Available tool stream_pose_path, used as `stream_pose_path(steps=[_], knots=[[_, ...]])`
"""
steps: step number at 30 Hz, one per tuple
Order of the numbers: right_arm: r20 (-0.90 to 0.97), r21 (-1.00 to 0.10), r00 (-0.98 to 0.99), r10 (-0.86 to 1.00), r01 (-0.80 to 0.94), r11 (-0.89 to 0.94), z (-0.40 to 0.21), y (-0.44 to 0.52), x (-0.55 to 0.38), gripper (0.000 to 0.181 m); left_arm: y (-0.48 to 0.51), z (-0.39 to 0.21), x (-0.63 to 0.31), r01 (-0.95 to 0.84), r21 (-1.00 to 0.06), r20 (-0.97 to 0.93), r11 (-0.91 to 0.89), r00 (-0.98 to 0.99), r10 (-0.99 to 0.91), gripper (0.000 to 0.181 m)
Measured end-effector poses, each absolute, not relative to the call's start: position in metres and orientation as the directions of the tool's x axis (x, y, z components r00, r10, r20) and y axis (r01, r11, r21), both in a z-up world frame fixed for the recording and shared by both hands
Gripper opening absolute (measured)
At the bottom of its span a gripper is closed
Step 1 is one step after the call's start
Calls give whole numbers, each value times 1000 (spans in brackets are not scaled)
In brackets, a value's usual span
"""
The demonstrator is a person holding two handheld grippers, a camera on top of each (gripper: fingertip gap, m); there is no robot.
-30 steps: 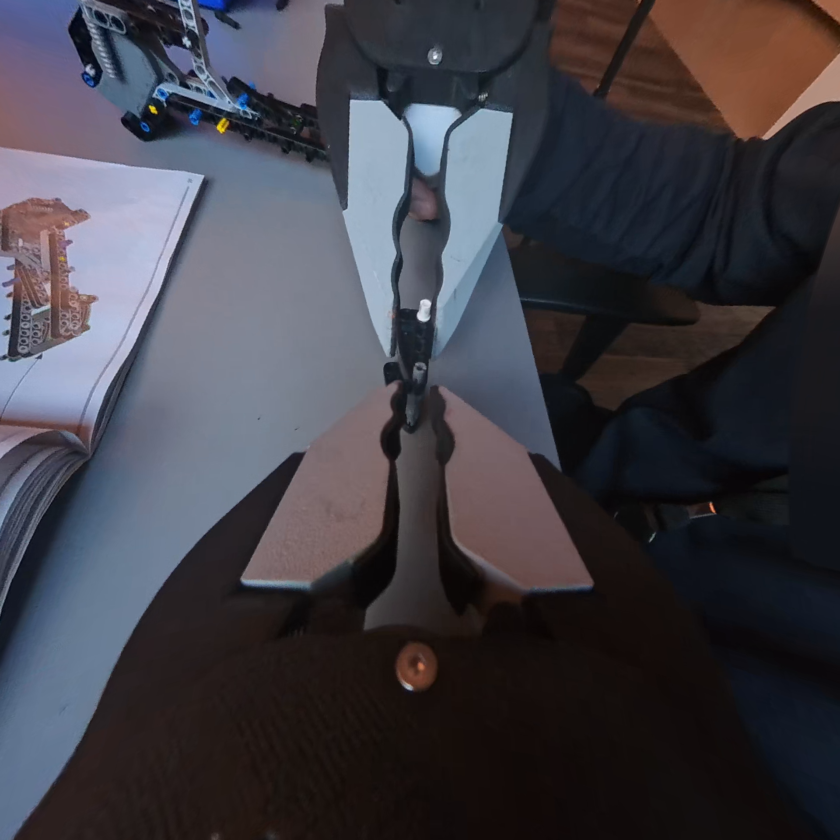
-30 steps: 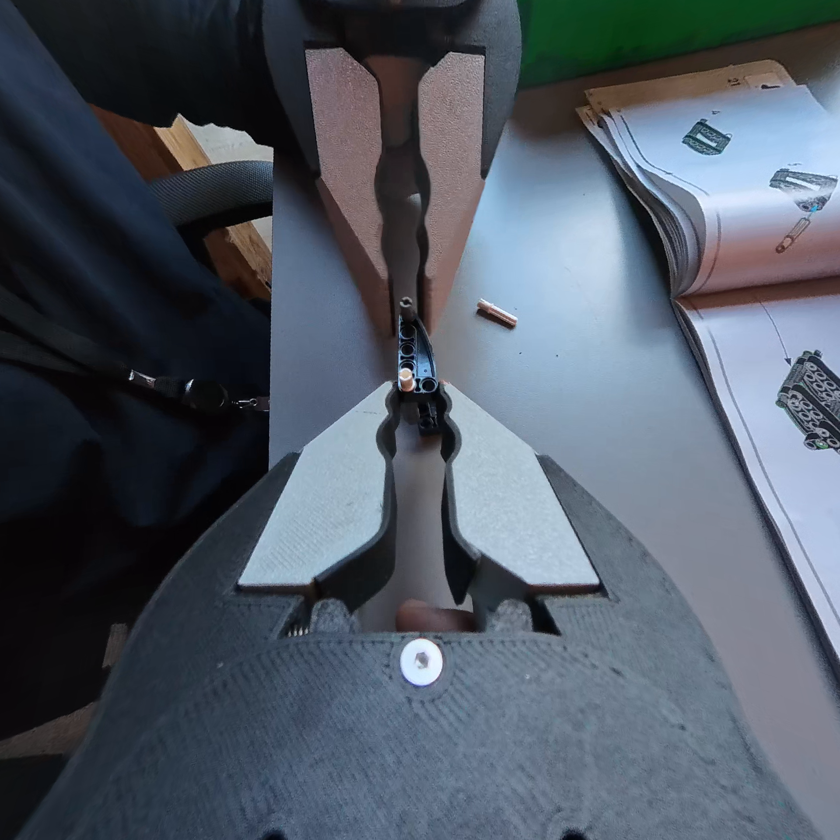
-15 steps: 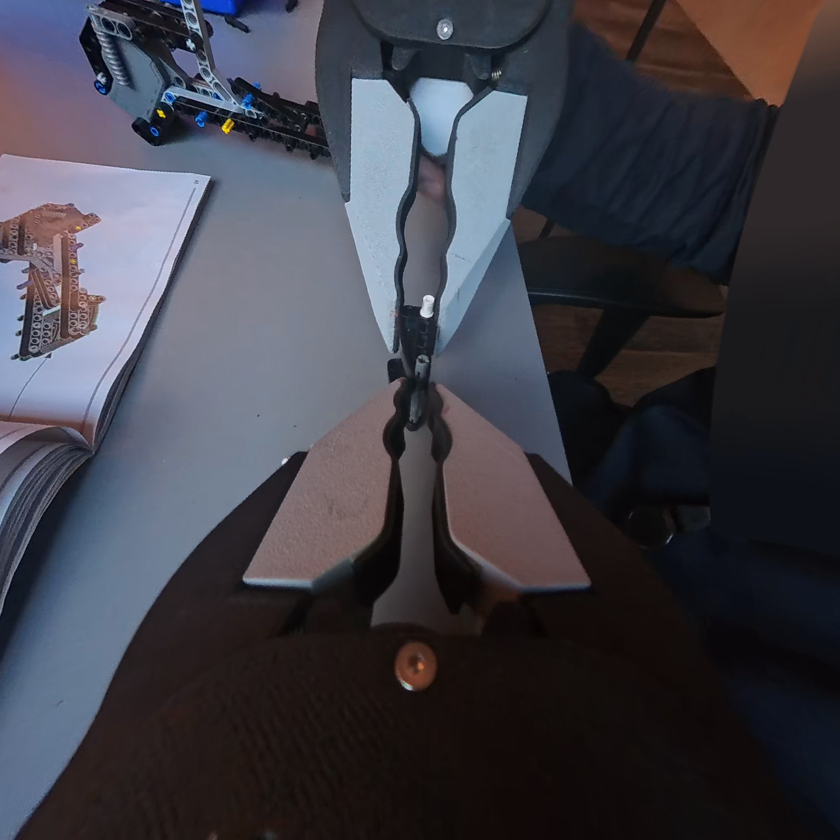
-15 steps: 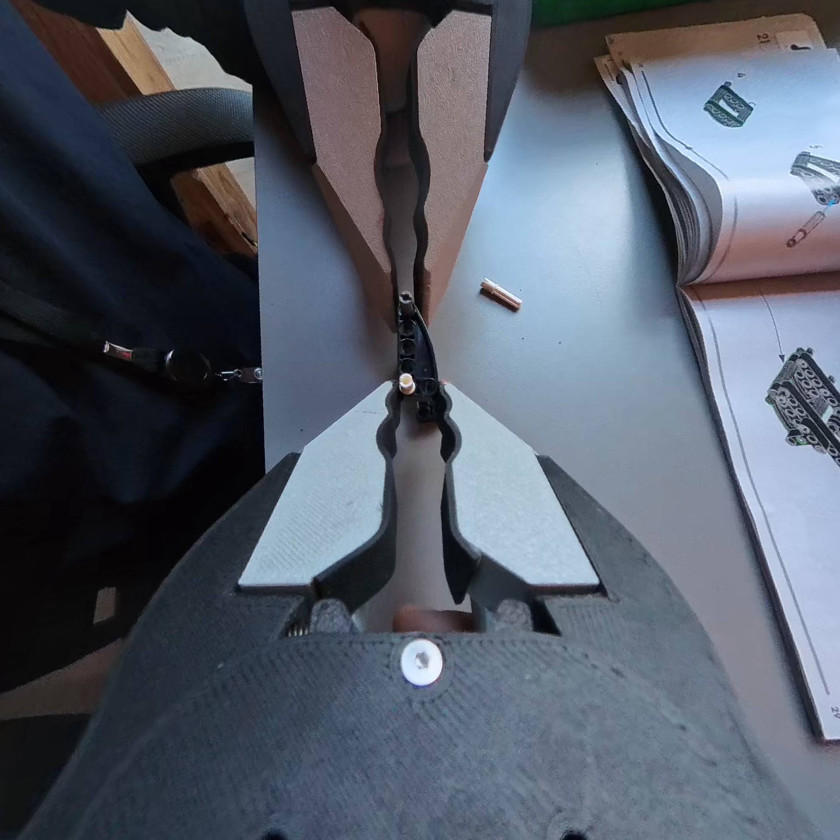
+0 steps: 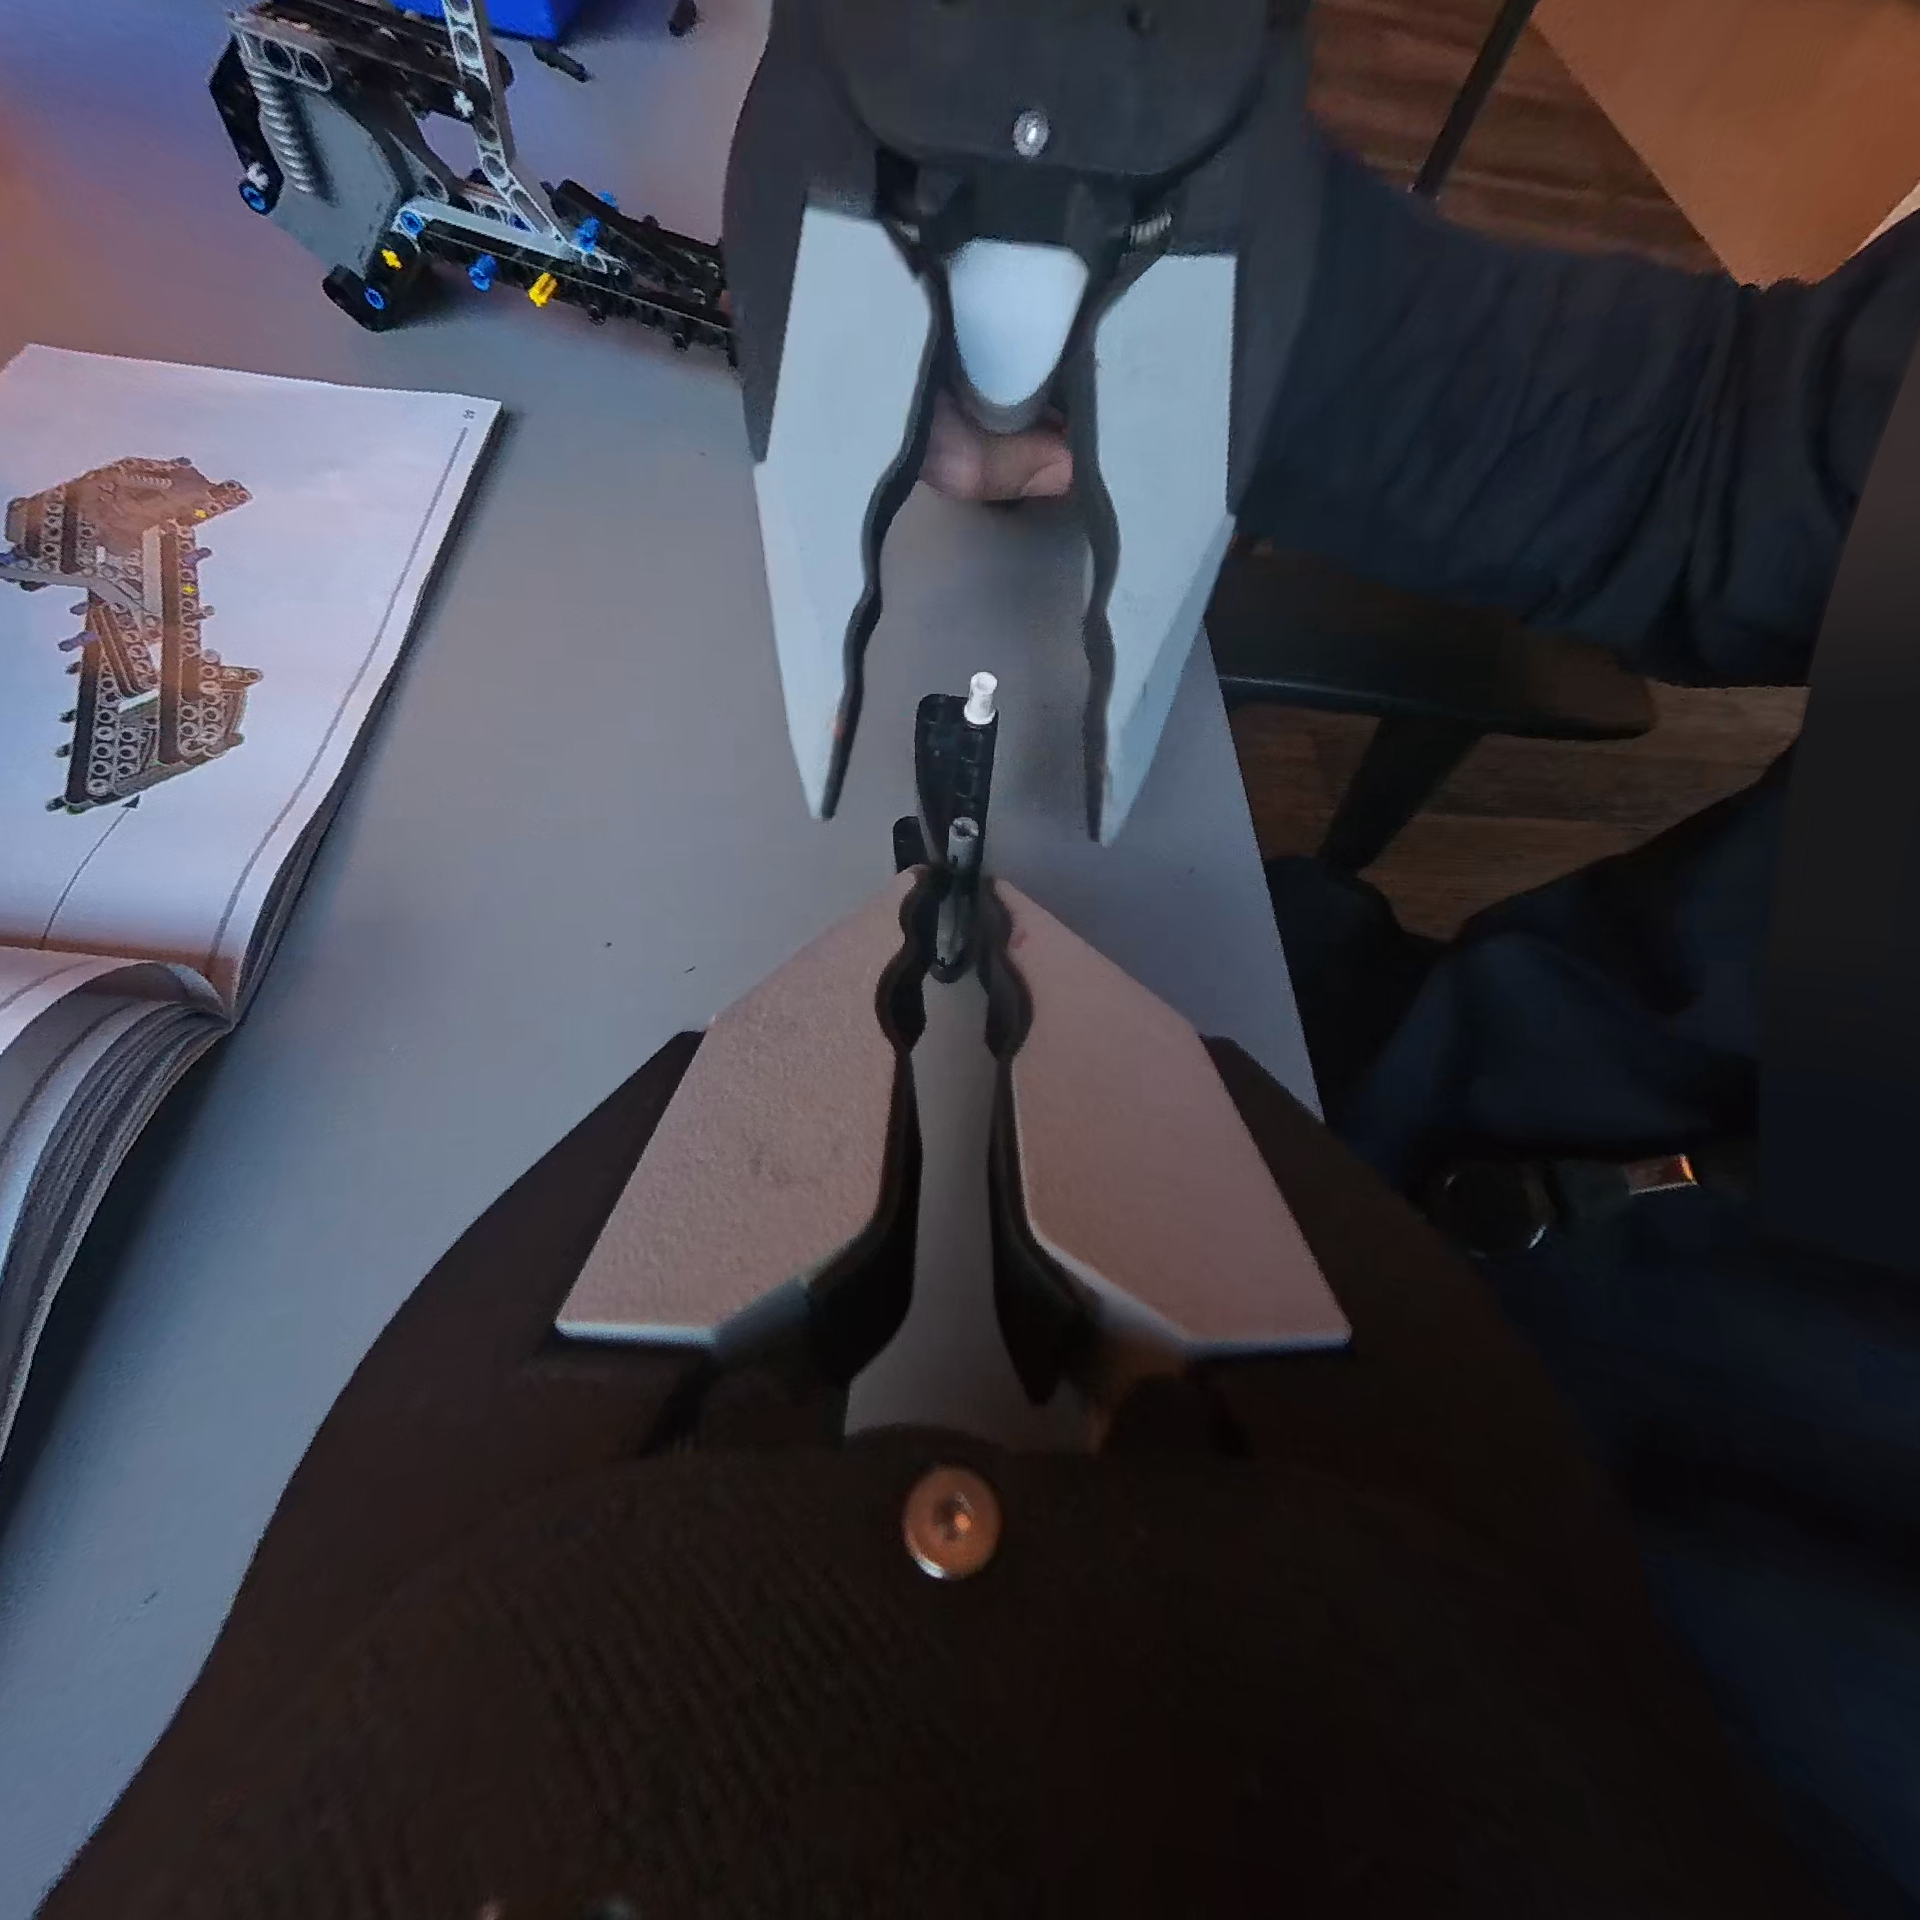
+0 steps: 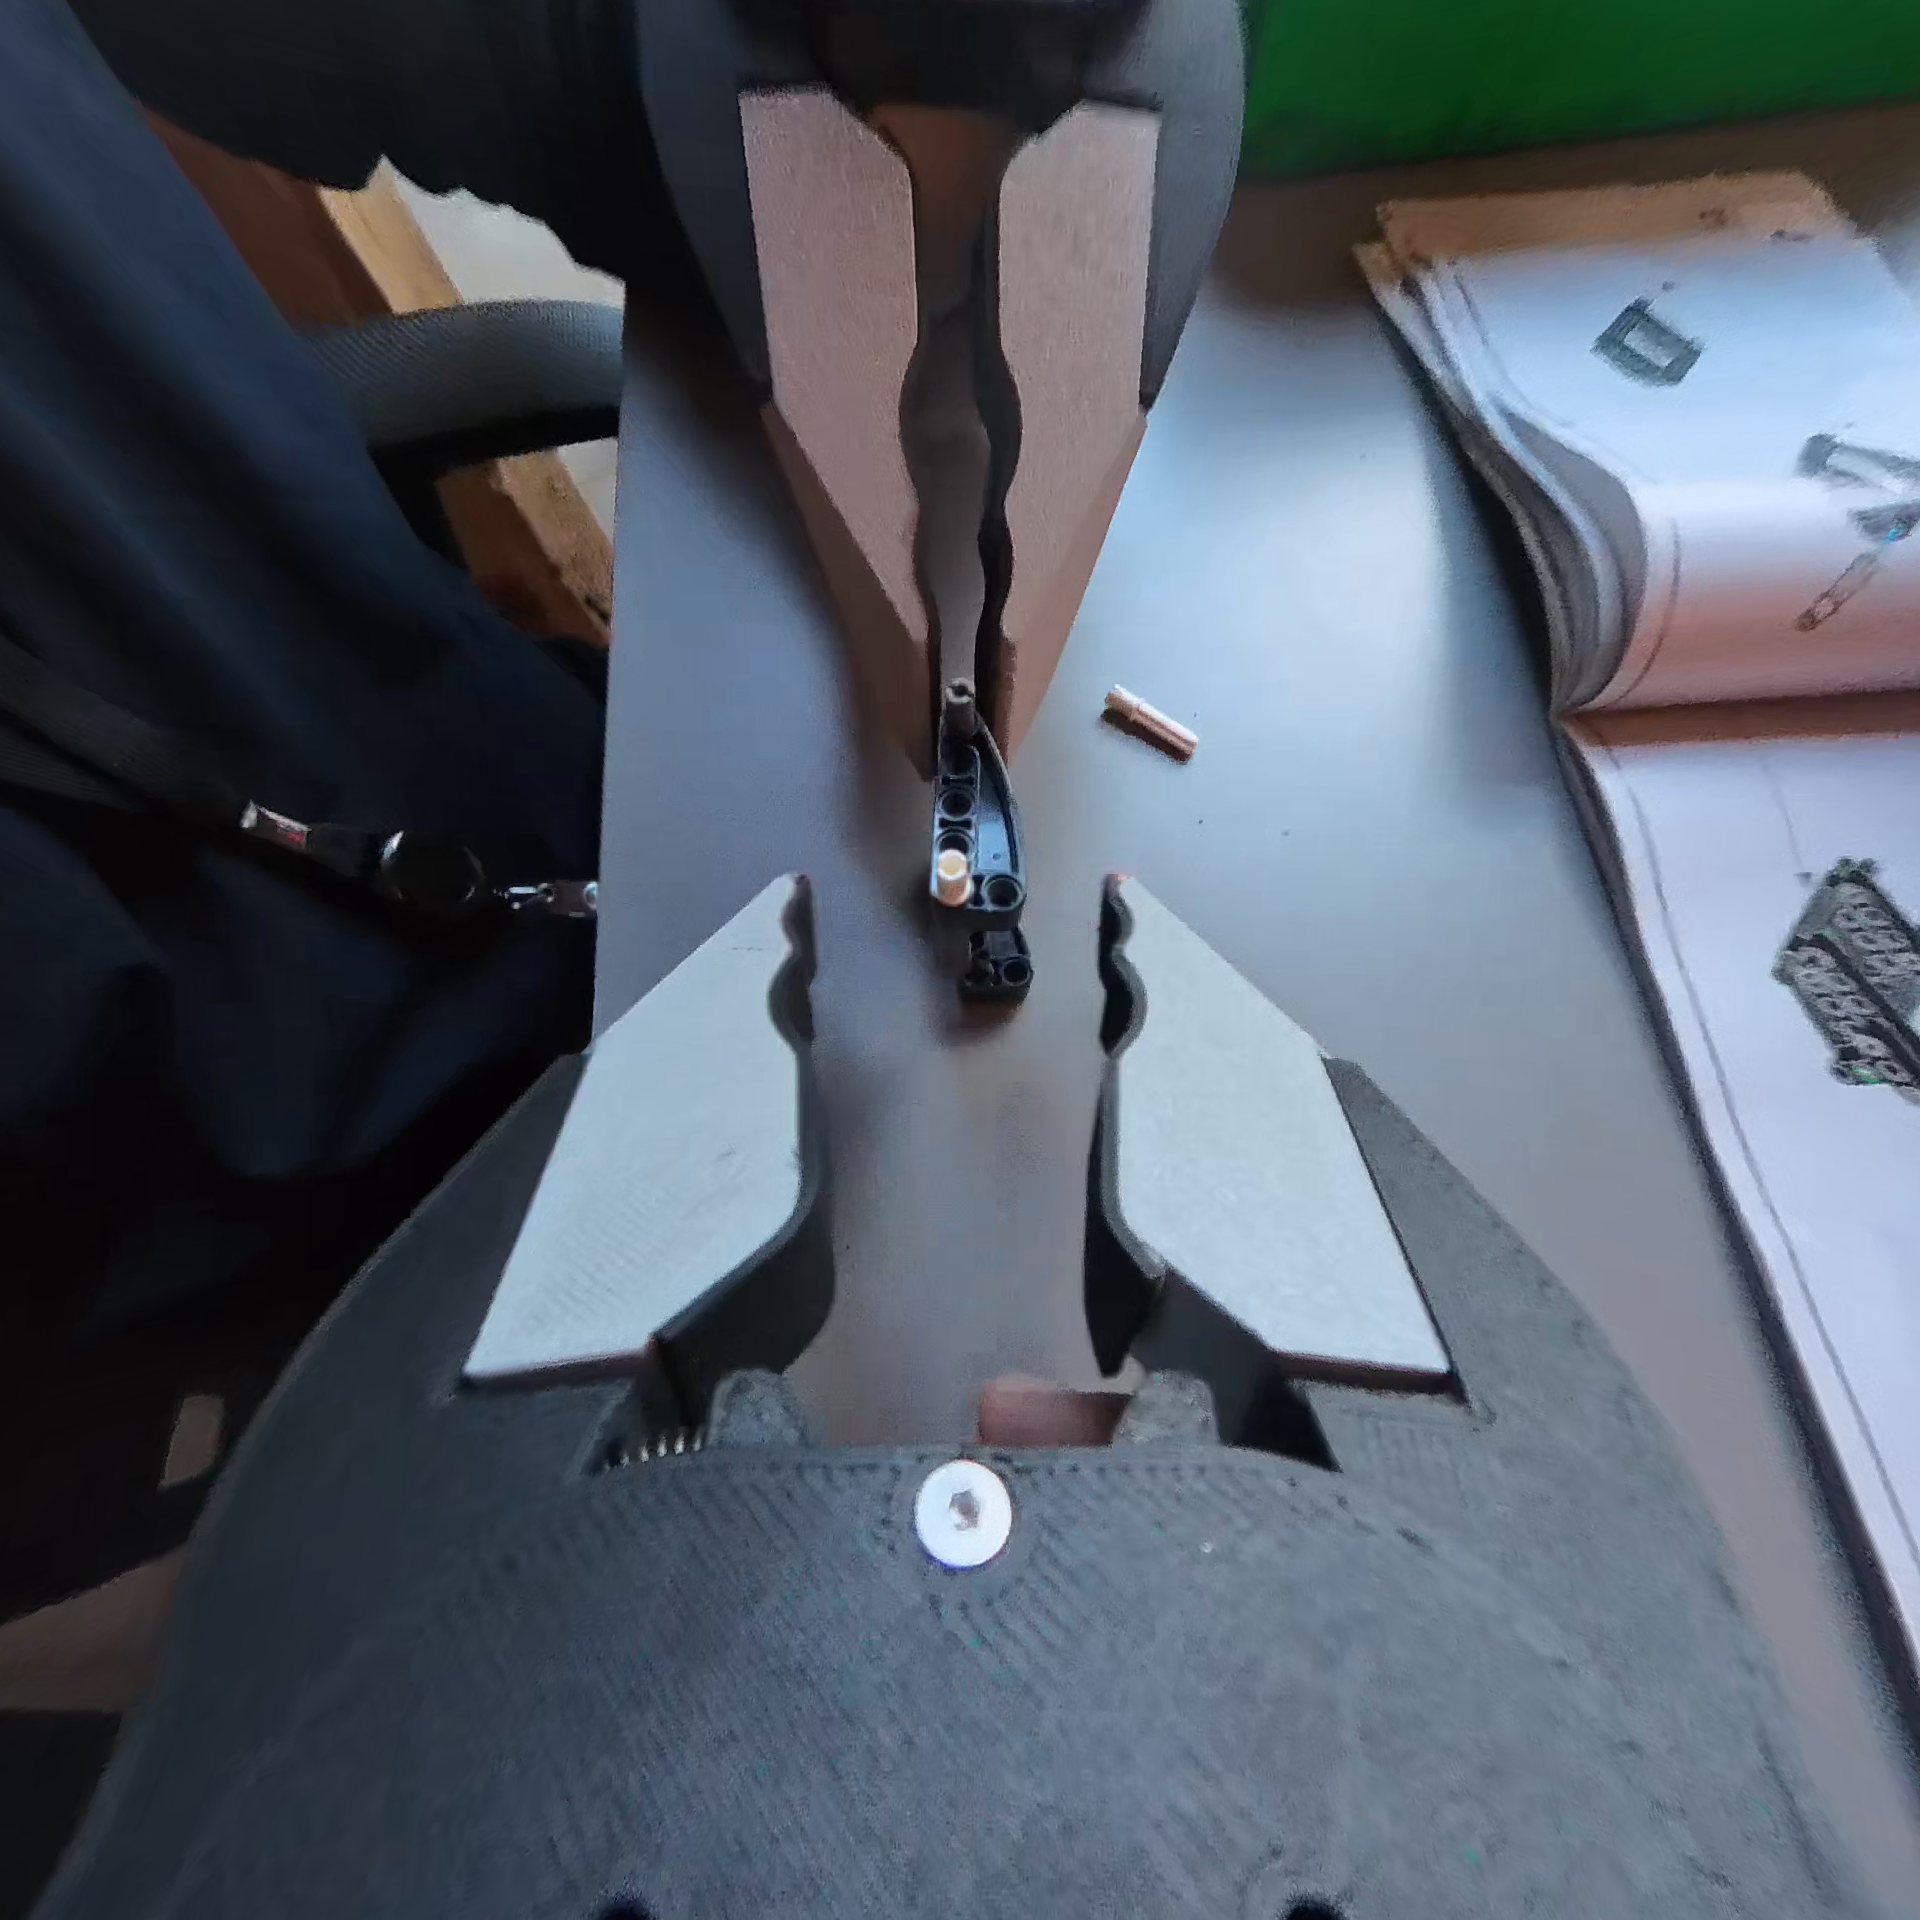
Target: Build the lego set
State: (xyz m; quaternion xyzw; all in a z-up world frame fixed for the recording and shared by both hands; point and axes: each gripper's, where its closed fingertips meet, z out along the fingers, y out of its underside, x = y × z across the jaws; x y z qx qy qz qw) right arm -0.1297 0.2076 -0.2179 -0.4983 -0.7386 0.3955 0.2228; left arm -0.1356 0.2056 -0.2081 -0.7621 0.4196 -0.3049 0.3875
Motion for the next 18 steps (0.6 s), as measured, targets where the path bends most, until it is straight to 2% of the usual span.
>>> stream_pose_path(steps=[1,3,6,12,18], knots=[[-69,-788,-412,909,581,204,-224,206,-130,57,206,-208,-136,-403,-847,138,-347,462,-876,4],[-37,-743,-402,915,623,244,-237,210,-135,52,205,-208,-136,-406,-847,136,-344,460,-877,4],[-1,-731,-403,915,625,275,-241,212,-141,14,208,-208,-138,-403,-848,129,-344,474,-871,4],[-134,-753,-362,923,642,143,-235,218,-147,12,217,-207,-153,-375,-844,153,-383,517,-842,4],[-253,-740,-329,910,671,36,-233,223,-150,11,224,-203,-160,-338,-843,185,-418,547,-816,22]])
